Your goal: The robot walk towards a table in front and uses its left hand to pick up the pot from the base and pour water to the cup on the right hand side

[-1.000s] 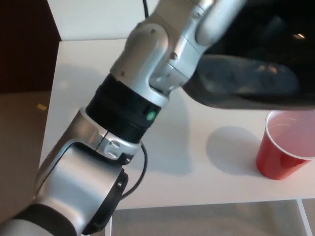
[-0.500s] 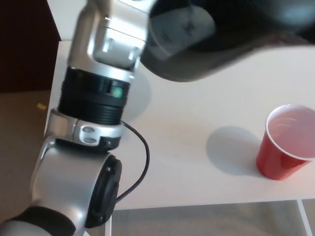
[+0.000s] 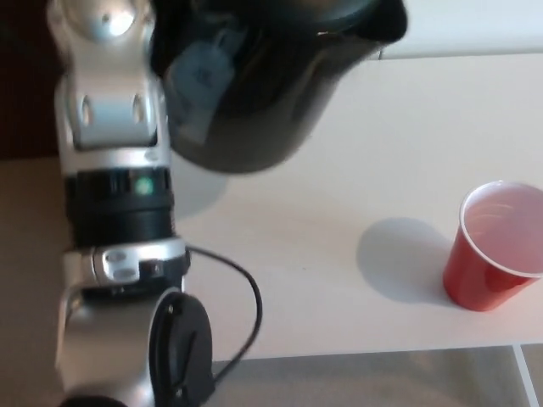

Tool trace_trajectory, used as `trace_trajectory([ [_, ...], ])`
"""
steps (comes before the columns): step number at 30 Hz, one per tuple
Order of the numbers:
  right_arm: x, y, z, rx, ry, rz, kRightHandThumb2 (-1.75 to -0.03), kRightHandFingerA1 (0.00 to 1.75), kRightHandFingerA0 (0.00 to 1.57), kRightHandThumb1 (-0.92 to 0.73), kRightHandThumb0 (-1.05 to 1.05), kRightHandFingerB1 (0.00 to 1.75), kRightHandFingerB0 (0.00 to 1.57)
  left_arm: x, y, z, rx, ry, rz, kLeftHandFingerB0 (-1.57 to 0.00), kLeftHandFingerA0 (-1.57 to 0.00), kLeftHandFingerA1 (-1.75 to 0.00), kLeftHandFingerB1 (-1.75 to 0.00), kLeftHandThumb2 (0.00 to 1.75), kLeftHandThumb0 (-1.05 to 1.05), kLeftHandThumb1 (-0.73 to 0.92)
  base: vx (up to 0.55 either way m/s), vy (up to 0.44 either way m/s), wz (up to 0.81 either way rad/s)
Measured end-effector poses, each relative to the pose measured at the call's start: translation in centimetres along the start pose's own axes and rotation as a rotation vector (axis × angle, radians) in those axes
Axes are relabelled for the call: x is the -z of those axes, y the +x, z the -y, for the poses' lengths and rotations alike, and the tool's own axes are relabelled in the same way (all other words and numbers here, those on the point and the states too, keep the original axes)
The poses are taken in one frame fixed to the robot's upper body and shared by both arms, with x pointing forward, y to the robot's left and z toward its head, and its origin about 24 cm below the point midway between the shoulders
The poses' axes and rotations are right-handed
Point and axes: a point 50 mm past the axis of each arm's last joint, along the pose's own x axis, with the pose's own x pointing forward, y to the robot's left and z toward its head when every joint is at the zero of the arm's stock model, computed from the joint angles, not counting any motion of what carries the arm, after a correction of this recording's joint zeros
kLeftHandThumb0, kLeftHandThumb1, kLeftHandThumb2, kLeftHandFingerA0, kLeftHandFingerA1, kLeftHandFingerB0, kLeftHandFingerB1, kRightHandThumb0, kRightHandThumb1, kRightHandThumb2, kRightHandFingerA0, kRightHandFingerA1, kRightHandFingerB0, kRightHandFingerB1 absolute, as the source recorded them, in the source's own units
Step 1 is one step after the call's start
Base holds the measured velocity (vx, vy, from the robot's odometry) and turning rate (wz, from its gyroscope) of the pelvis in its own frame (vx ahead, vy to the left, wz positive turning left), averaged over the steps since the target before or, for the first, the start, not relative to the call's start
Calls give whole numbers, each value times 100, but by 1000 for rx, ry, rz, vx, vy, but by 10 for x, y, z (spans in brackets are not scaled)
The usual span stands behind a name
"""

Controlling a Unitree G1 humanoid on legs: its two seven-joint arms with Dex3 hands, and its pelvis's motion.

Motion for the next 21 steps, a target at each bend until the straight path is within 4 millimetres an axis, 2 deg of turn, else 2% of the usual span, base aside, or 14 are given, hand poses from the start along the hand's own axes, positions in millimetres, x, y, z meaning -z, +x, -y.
trace_trajectory([
  [2,0,0,0,0,4,0,-71,60,23,-92,-48,49,18,11,-2,-9,-23,-25,-57,-77,-97,-148,-109,87,1,66,0,0,0],
  [3,0,0,0,0,5,1,-70,62,26,-92,-51,50,21,16,-2,-13,-35,-39,-82,-75,-95,-154,-115,81,-2,70,0,0,0],
  [6,0,0,0,1,9,2,-70,61,25,-92,-51,49,19,30,-6,-24,-63,-81,-151,-74,-94,-155,-117,83,-3,69,0,0,0],
  [7,-1,0,1,2,11,4,-71,60,26,-92,-52,48,19,35,-8,-27,-72,-93,-174,-74,-97,-149,-106,79,-3,71,0,0,0],
  [8,-1,0,1,2,12,5,-71,61,26,-92,-53,52,25,38,-9,-30,-78,-101,-190,-72,-92,-157,-117,83,0,71,0,0,0],
  [9,-1,0,1,3,13,6,-71,61,26,-92,-53,52,25,44,-12,-33,-88,-113,-217,-72,-92,-157,-117,83,0,71,0,0,0],
  [10,-1,0,1,3,13,6,-68,60,29,-92,-52,47,22,47,-14,-35,-91,-118,-228,-71,-92,-151,-116,81,1,73,0,0,0],
  [11,-1,0,1,3,12,7,-68,60,29,-92,-52,47,22,54,-18,-39,-97,-128,-260,-71,-92,-151,-116,81,1,73,0,0,0],
  [12,-2,0,1,4,12,7,-71,60,25,-92,-52,51,25,57,-20,-40,-98,-132,-271,-73,-96,-141,-112,73,-2,78,0,0,0],
  [13,-2,0,1,4,13,8,-71,60,25,-92,-52,51,25,63,-24,-42,-100,-137,-296,-73,-96,-141,-112,73,-2,78,0,0,0],
  [14,-2,0,1,4,13,8,-71,60,25,-92,-52,52,24,65,-26,-43,-99,-138,-303,-73,-100,-133,-109,69,-4,80,0,0,0],
  [16,-2,0,2,5,21,12,-66,61,27,-89,-51,49,22,84,-41,-46,-82,-131,-370,-70,-100,-133,-109,68,-3,82,0,0,0],
  [17,-2,0,2,8,32,15,-67,62,28,-91,-50,49,22,92,-48,-46,-70,-126,-399,-68,-90,-139,-103,67,-2,84,0,0,0],
  [21,-4,0,4,17,59,23,-69,61,26,-92,-51,49,19,118,-76,-37,-17,-133,-512,-72,-87,-141,-104,68,-2,83,0,0,0],
])
